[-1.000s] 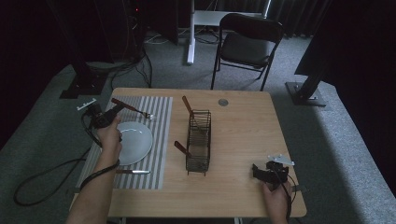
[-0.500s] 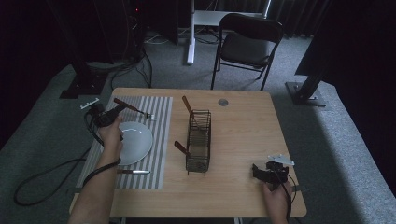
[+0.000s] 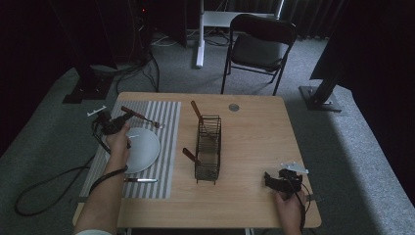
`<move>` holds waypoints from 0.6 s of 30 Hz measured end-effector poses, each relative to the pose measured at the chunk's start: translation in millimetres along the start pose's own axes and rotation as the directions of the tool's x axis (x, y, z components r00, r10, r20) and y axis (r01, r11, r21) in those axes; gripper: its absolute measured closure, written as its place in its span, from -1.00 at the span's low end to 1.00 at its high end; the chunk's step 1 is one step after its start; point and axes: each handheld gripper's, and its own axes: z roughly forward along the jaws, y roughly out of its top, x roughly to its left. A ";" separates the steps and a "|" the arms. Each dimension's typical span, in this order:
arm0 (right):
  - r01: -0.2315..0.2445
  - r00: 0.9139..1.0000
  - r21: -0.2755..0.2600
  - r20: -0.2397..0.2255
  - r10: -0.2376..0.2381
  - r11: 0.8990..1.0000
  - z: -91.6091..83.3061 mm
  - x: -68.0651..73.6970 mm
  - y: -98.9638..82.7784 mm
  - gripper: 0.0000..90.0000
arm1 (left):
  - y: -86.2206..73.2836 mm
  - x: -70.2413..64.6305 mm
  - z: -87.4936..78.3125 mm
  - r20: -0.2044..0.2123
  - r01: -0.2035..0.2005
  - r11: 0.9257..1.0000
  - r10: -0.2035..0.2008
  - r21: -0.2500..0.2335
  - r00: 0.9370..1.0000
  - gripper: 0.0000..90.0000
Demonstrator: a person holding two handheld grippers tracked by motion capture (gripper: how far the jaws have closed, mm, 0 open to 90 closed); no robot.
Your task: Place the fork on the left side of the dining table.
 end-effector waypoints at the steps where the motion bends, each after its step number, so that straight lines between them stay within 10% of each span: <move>1: 0.000 1.000 0.000 0.000 0.000 1.000 0.0 0.0 0.0 -0.72 | 0.2 2.6 -0.2 0.001 0.022 1.000 -0.022 0.004 1.000 0.78; 4: 0.000 1.000 0.000 0.000 0.000 1.000 0.0 0.0 0.0 -0.72 | -1.3 10.8 1.0 0.014 0.076 0.997 -0.076 0.007 0.997 0.59; 13: 0.000 1.000 0.000 0.000 0.000 1.000 0.0 0.0 0.0 -0.72 | -7.1 14.7 4.2 -0.105 0.010 0.999 -0.006 0.036 0.994 0.34; 18: 0.000 1.000 0.000 0.000 0.000 1.000 0.0 0.0 0.0 -0.72 | -9.0 15.7 13.5 -0.252 -0.008 0.996 0.031 0.093 0.967 0.08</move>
